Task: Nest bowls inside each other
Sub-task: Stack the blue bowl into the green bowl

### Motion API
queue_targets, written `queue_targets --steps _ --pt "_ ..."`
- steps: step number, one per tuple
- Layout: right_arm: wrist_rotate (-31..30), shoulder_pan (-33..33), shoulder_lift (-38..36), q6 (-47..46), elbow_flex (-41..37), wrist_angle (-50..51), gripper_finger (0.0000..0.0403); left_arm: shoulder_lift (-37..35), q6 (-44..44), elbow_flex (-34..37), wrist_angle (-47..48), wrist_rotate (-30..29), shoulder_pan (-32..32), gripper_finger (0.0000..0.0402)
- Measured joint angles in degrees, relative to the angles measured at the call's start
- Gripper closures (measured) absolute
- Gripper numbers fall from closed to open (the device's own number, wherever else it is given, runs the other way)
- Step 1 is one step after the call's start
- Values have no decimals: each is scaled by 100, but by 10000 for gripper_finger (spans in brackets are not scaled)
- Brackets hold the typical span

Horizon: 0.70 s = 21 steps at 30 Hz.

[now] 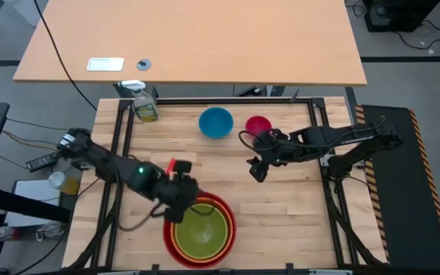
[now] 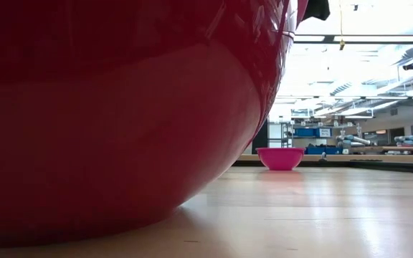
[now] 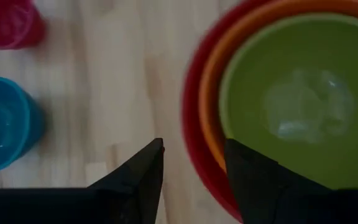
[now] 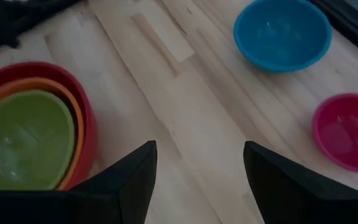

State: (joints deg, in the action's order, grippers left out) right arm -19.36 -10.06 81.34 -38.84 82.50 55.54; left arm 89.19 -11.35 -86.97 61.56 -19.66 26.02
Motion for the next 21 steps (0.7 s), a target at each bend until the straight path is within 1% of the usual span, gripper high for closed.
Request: queue_targets --steps 4,9,12,14,18,21 --pt "-8 131 5 -27 -120 -367 157 -463 181 601 -673 1 -517 230" --pt "-19 315 7 -85 -290 -548 164 -960 603 1386 -1681 83 -1121 230" --pt "-54 371 16 -241 -380 -656 174 -1210 872 1814 -2182 430 -1479 230" --pt "-71 391 12 -349 -429 -868 181 -1290 1016 1981 -2358 674 -1721 230" --pt "-71 419 17 -541 -538 -1163 193 -1307 1444 2089 -2324 1113 -2159 230" --pt "-118 466 9 -655 -535 -1234 197 -1312 1729 2089 -2396 1719 -2542 230"
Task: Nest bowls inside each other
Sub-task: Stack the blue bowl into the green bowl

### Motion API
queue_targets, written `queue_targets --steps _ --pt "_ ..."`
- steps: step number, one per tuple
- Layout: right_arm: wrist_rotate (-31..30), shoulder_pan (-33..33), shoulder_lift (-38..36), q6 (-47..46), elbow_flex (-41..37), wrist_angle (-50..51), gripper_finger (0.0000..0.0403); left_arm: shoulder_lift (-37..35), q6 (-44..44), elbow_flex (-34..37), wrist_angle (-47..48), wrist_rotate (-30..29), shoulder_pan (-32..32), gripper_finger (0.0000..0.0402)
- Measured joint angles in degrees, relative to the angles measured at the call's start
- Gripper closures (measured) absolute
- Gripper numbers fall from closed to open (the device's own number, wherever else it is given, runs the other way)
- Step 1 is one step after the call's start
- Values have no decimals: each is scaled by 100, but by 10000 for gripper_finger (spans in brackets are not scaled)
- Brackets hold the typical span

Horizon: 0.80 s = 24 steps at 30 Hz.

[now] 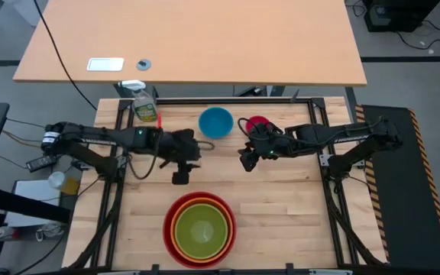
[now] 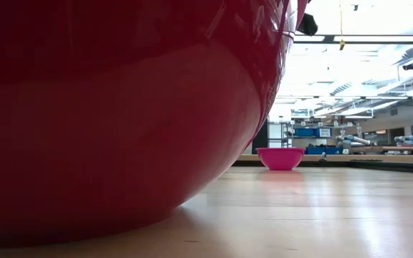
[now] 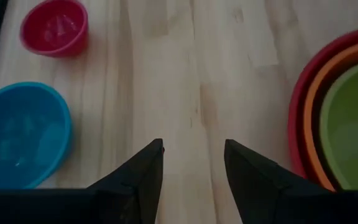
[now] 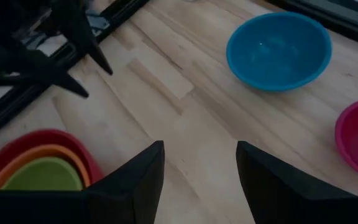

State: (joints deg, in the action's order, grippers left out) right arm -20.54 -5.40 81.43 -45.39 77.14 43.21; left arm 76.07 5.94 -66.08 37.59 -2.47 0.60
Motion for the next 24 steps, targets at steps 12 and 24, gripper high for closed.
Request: queue_targets --steps 12,24 --pt "388 559 2 220 0 12 205 99 1099 -2 -383 495 -1755 230" --pt "670 721 2 846 3 41 205 1586 1786 -1 -614 521 -2036 230"
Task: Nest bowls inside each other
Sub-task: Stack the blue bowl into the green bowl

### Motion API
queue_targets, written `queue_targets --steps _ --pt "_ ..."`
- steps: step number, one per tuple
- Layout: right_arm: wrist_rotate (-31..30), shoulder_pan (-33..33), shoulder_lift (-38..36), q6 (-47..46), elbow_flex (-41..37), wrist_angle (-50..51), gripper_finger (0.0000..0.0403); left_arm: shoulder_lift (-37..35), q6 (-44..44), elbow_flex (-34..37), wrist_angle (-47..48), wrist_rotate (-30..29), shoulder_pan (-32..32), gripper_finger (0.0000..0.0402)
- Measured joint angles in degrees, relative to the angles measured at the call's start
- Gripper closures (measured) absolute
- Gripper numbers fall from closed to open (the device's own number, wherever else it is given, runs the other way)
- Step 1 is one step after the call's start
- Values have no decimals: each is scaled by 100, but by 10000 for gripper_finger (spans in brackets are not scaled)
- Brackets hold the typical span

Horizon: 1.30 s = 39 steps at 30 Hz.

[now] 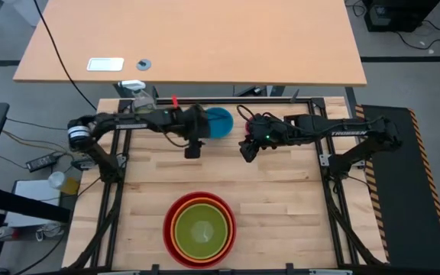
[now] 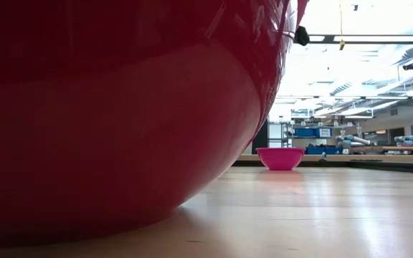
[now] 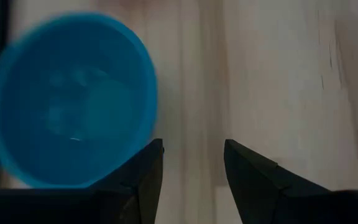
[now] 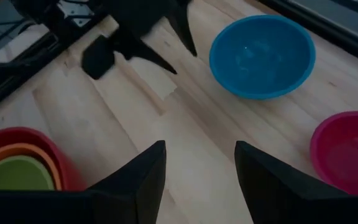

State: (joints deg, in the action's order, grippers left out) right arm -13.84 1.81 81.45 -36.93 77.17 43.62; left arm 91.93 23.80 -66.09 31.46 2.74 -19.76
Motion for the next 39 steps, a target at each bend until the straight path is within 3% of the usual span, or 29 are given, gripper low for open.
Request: queue_targets --steps 11,25,35,39 --pt "211 70 0 100 1 21 205 966 146 -1238 750 -184 42 230" --pt "6 -11 0 114 -7 10 205 1167 304 -1320 1376 -160 -237 227" --pt "17 -11 0 128 -14 19 205 1151 766 -1320 1131 -591 -143 144" --pt "17 -11 0 121 -16 15 205 1159 1345 -1320 1071 -727 -15 129"
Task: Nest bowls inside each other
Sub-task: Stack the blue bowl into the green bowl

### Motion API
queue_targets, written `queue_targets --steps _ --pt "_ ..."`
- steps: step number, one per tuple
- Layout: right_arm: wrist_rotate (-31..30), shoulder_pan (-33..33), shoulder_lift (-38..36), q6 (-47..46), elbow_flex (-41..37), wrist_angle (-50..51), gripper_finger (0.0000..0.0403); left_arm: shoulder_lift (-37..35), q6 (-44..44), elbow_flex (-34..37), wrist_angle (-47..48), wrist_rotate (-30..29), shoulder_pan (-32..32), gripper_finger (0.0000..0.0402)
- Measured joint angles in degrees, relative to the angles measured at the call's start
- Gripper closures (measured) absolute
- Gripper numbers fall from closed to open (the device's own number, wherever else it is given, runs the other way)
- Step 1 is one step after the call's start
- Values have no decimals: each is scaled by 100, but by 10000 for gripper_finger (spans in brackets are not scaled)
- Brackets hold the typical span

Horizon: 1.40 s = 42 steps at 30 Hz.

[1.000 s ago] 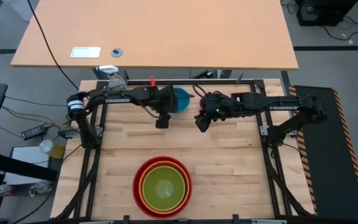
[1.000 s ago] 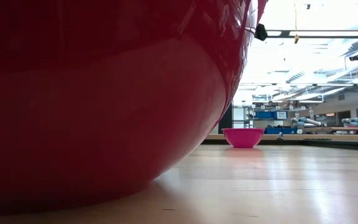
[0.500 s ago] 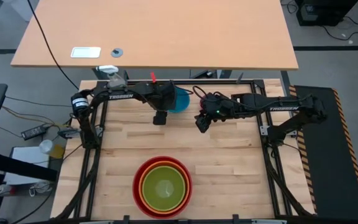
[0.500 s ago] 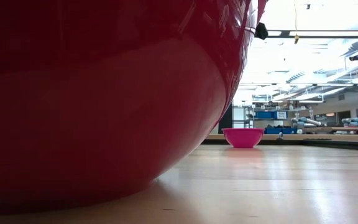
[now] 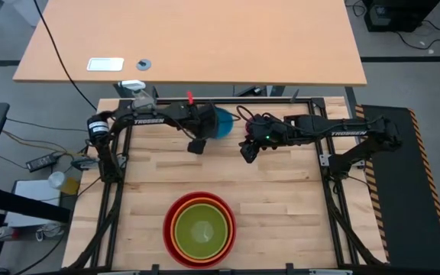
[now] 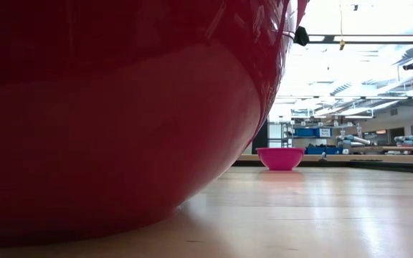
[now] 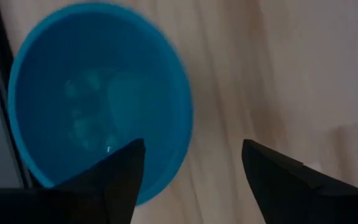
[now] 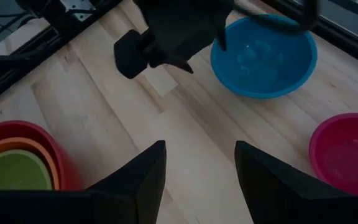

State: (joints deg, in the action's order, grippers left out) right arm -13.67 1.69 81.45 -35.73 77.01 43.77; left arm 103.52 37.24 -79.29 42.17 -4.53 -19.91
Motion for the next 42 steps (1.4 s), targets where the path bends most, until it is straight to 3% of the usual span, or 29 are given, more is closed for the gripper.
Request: queue_targets --steps 6,11,16,21,29,42 --pt "18 0 0 -4 0 -55 205 439 303 -2 -59 -23 120 145" --pt "28 -42 0 -7 0 -92 205 796 161 0 -102 -458 189 169" --pt "31 -113 0 -45 -2 -92 205 903 -28 0 -74 -480 237 203" --pt "24 -138 0 -59 -2 -95 205 903 -40 0 -170 -482 246 262" --pt "20 -157 0 -66 -4 -108 205 829 -143 -25 60 -557 285 388" --pt "-12 -157 2 -68 -4 -127 205 421 -610 -480 519 -596 488 394"
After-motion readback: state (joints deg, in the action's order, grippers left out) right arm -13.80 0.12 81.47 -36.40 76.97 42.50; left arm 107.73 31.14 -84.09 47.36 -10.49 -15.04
